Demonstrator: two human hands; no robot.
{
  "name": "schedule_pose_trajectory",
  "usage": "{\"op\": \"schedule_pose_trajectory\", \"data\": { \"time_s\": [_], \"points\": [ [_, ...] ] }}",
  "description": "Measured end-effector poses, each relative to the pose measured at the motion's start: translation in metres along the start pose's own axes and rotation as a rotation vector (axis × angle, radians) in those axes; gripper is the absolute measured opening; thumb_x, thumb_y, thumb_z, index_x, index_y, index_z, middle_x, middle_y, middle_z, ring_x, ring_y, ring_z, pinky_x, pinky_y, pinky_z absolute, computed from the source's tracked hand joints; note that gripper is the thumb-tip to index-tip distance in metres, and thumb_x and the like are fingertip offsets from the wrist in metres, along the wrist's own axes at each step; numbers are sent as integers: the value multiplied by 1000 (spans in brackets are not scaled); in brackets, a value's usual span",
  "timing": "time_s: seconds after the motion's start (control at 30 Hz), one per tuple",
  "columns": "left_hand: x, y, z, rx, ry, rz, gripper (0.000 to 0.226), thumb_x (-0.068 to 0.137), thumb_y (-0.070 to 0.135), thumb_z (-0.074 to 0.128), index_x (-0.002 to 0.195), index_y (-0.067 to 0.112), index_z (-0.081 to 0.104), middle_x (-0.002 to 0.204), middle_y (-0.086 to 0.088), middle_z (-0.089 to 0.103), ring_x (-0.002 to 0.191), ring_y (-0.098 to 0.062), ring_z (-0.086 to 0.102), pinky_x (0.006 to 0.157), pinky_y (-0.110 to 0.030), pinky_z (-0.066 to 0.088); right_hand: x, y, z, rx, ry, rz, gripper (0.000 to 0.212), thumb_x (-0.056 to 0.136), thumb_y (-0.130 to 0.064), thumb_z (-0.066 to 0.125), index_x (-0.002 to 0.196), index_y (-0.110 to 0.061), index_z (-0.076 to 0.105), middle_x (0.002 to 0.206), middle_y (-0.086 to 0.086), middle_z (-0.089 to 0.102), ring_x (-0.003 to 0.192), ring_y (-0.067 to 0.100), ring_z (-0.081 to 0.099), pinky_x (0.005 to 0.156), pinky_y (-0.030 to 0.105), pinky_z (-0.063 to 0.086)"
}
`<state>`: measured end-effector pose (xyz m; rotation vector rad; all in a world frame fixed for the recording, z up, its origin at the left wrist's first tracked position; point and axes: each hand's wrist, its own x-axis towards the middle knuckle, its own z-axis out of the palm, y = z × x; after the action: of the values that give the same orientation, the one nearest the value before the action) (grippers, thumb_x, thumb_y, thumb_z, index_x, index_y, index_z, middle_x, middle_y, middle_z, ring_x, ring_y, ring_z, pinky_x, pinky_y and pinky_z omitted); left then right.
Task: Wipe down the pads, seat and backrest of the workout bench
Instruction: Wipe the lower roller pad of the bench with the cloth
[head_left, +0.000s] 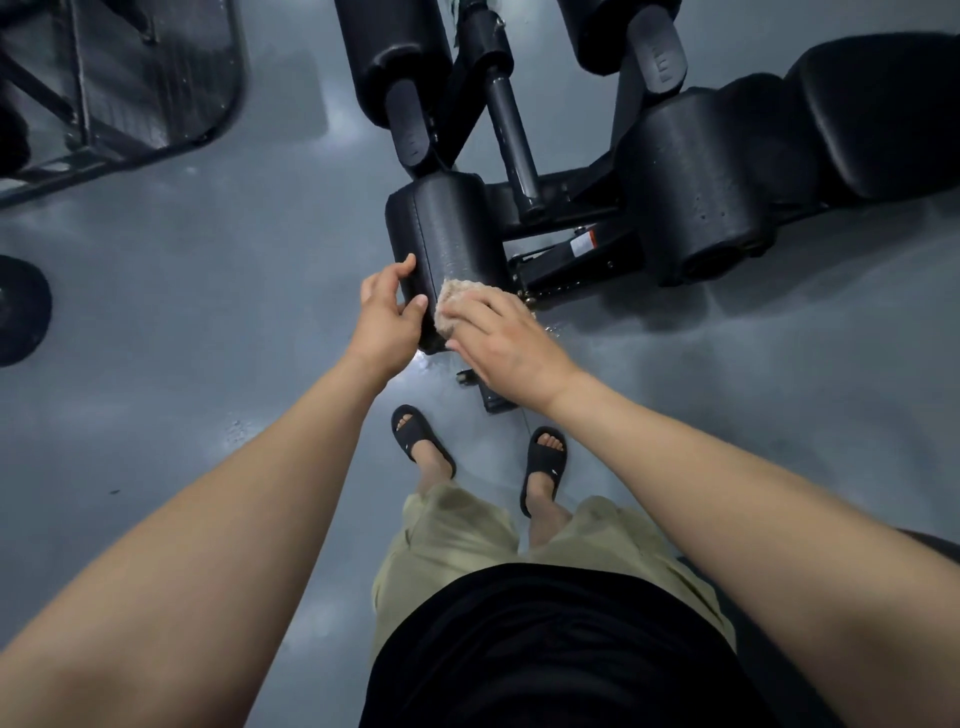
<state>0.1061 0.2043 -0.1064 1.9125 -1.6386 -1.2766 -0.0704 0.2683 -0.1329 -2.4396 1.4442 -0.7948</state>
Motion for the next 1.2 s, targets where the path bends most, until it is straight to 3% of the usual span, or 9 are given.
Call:
{"op": "schedule_pose_trajectory", "data": {
  "time_s": [0.13, 0.2, 0.37, 0.47, 0.57, 0.7, 0.97, 1.1, 1.2],
  "points": [
    [-1, 2, 2, 16, 10, -13, 47, 104, 19, 50, 147, 33, 40, 141, 4, 33, 97, -23, 66, 96, -35, 54, 2, 1, 2, 52, 32, 36, 15, 100, -18, 56, 112, -11, 63, 122, 8, 62, 105, 31, 56, 92, 47, 47],
    [-2, 3, 2, 16, 7, -9, 47, 104, 19, 50, 147, 33, 40, 140, 5, 32, 97, -25, 67, 92, -31, 55, 3, 3, 1, 87, 40, 47, 27, 98, -15, 58, 124, -19, 52, 126, 7, 58, 106, 28, 53, 92, 44, 47],
    [-3, 6, 2, 22, 17, -12, 46, 104, 17, 50, 146, 32, 41, 144, 1, 33, 99, -20, 66, 95, -28, 52, -2, 10, 13, 45, 33, 55, 43, 99, -14, 56, 141, -6, 54, 149, 12, 49, 139, 31, 44, 111, 49, 39],
    [-4, 6, 2, 17, 22, 0, 45, 104, 16, 50, 145, 32, 42, 143, 2, 33, 98, -19, 67, 88, -19, 52, -12, 14, 24, 81, 68, 60, 51, 97, 0, 60, 147, -4, 49, 155, 12, 44, 146, 31, 36, 118, 50, 32],
    [-3, 4, 3, 46, 36, 3, 47, 103, 16, 51, 146, 32, 42, 141, 4, 34, 101, -23, 66, 95, -25, 52, -13, 14, 27, 110, 108, 50, 53, 92, 12, 59, 142, -3, 54, 151, 14, 49, 143, 36, 41, 117, 52, 34],
    [-2, -1, 4, 70, 26, 27, 50, 102, 20, 50, 148, 36, 40, 142, 6, 34, 119, -24, 59, 108, -42, 47, -20, 10, 26, 118, 161, 42, 48, 90, 13, 56, 135, -3, 61, 143, 15, 57, 136, 38, 50, 111, 51, 43],
    [-2, 6, 6, 77, 21, 55, 50, 101, 19, 55, 148, 32, 42, 137, 5, 32, 120, -23, 57, 112, -42, 43, -37, 16, 11, 157, 232, 117, 41, 86, 14, 67, 122, -4, 71, 130, 12, 67, 123, 32, 62, 100, 46, 54],
    [-1, 14, 7, 79, 15, 63, 50, 100, 20, 58, 147, 29, 44, 138, 0, 30, 122, -24, 54, 114, -41, 40, -37, 14, -19, 148, 249, 294, 34, 78, 14, 68, 107, -4, 76, 116, 7, 73, 96, 31, 72, 83, 43, 60],
    [-3, 17, 7, 74, 21, 64, 50, 100, 19, 58, 148, 27, 44, 140, 0, 30, 125, -20, 52, 116, -36, 36, -4, 15, -29, 187, 218, 329, 35, 87, 9, 59, 118, -3, 71, 126, 7, 69, 107, 30, 68, 101, 40, 53]
  ]
}}
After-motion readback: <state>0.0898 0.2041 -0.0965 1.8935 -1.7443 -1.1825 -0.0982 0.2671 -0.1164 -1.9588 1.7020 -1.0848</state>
